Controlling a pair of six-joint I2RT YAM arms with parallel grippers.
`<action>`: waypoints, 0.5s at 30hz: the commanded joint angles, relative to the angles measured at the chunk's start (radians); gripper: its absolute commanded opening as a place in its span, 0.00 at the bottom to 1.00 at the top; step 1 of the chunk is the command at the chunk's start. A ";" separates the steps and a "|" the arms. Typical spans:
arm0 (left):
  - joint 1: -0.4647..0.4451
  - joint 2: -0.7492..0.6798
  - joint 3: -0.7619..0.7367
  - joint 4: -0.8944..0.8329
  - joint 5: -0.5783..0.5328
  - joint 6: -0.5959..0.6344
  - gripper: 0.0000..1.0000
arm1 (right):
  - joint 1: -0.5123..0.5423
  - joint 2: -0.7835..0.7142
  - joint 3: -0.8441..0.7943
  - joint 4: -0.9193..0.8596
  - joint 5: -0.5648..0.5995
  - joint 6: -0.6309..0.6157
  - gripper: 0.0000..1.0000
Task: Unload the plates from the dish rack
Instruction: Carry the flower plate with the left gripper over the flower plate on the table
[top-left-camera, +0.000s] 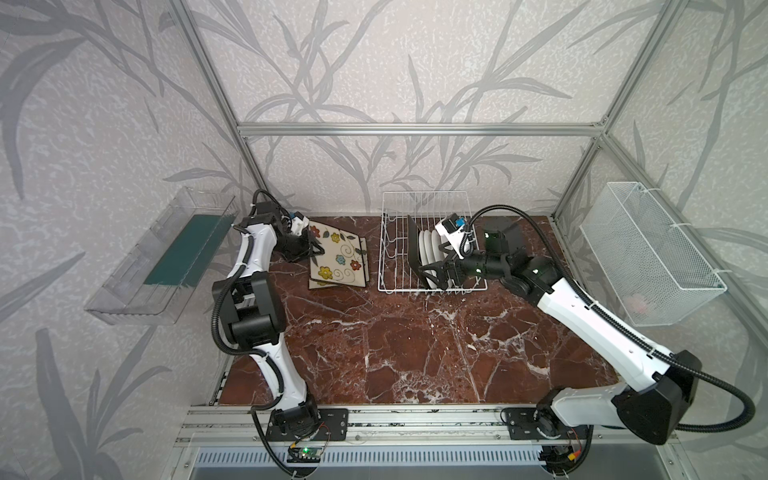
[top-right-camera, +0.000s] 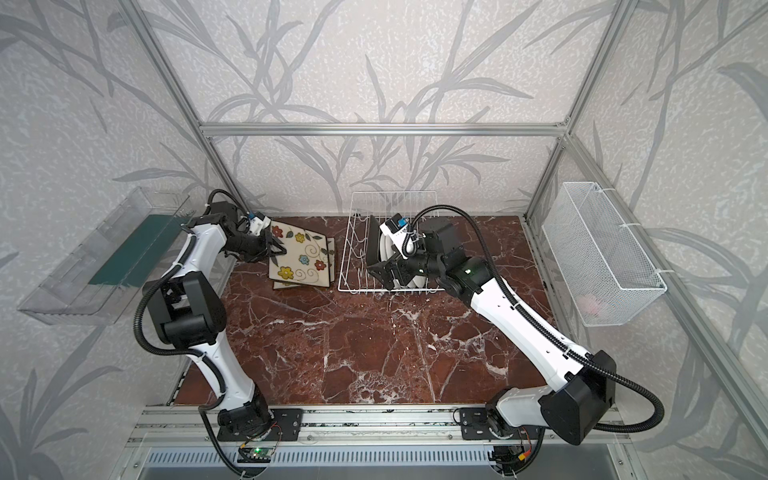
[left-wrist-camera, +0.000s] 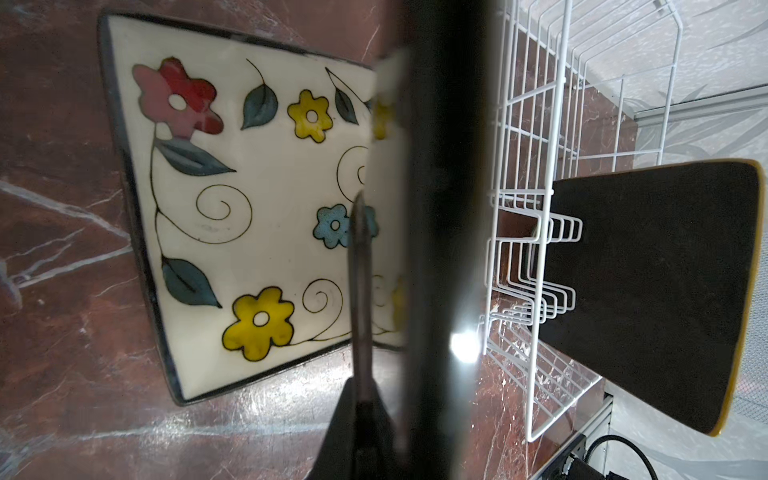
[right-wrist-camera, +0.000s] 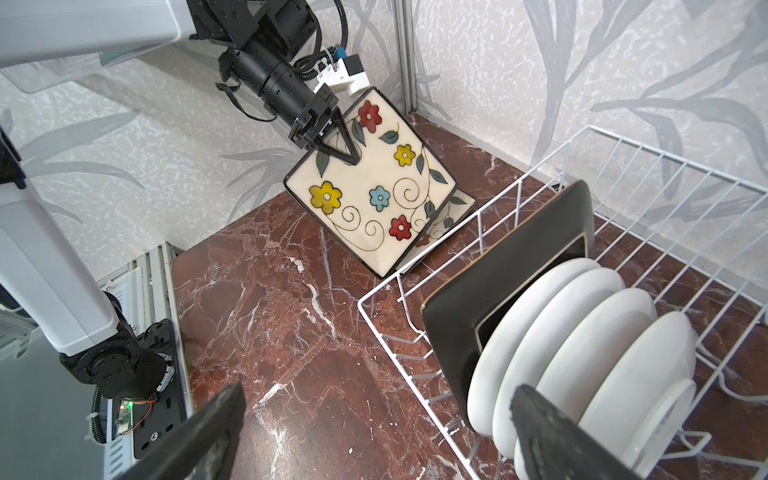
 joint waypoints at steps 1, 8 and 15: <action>0.012 -0.006 0.082 0.033 0.150 0.022 0.00 | 0.003 0.008 0.021 -0.004 -0.004 -0.016 0.99; 0.035 0.072 0.145 -0.001 0.227 0.048 0.00 | 0.003 0.013 0.030 -0.011 -0.021 -0.018 0.99; 0.045 0.146 0.213 -0.059 0.268 0.079 0.00 | 0.003 0.018 0.035 -0.017 -0.018 -0.022 0.99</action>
